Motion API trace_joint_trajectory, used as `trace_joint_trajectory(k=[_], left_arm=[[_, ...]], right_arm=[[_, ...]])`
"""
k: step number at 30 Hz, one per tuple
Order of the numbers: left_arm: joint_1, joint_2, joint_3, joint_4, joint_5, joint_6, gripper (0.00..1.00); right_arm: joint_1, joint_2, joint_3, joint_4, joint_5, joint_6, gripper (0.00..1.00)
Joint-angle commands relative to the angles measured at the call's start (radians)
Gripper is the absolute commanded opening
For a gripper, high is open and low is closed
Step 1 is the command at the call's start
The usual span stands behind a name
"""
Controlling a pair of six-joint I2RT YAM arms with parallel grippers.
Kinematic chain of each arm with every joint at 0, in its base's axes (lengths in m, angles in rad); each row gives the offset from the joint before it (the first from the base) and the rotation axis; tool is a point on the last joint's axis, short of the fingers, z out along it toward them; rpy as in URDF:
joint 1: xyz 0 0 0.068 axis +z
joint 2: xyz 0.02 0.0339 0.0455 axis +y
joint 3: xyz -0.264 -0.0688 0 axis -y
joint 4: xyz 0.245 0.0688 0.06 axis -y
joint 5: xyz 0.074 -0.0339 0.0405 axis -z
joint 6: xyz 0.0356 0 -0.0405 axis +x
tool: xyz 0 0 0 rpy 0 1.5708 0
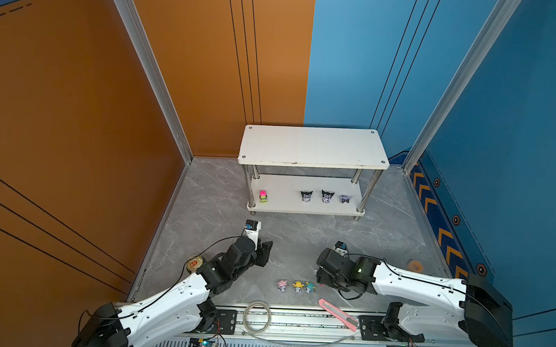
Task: Organize plastic toys on shelves
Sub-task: Pick up the plastic toy from the bottom-center of the table.
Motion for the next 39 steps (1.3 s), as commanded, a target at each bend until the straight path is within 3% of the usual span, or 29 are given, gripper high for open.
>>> trace_joint_trajectory(k=[1,9,15,19,26,29,35,39], left_arm=[[0.007,0.008,0.027,0.010,-0.016,0.013,0.53],[0.016,0.027,0.030,0.020,-0.005,0.019,0.53],[0.028,0.024,0.030,0.023,0.001,0.027,0.53],[0.034,0.021,0.026,0.026,0.009,0.028,0.53],[0.046,-0.004,0.021,0.016,0.011,0.032,0.53],[0.052,-0.015,0.023,0.008,0.012,0.033,0.53],[0.059,-0.024,0.017,0.003,0.015,0.032,0.53],[0.062,-0.022,0.015,0.005,0.016,0.028,0.53]], right_arm=[[-0.013,0.036,0.014,0.030,-0.011,-0.034,0.66],[0.020,0.168,0.160,-0.073,0.048,-0.130,0.63],[0.057,0.123,0.156,-0.148,0.092,-0.078,0.79],[0.096,0.087,0.140,-0.182,0.094,-0.013,0.82],[0.152,0.076,0.069,-0.100,0.014,0.115,0.69],[0.155,0.075,0.043,-0.057,0.002,0.151,0.69],[0.128,0.103,0.023,0.040,-0.010,0.162,0.69],[0.101,0.164,0.037,0.118,-0.031,0.132,0.62]])
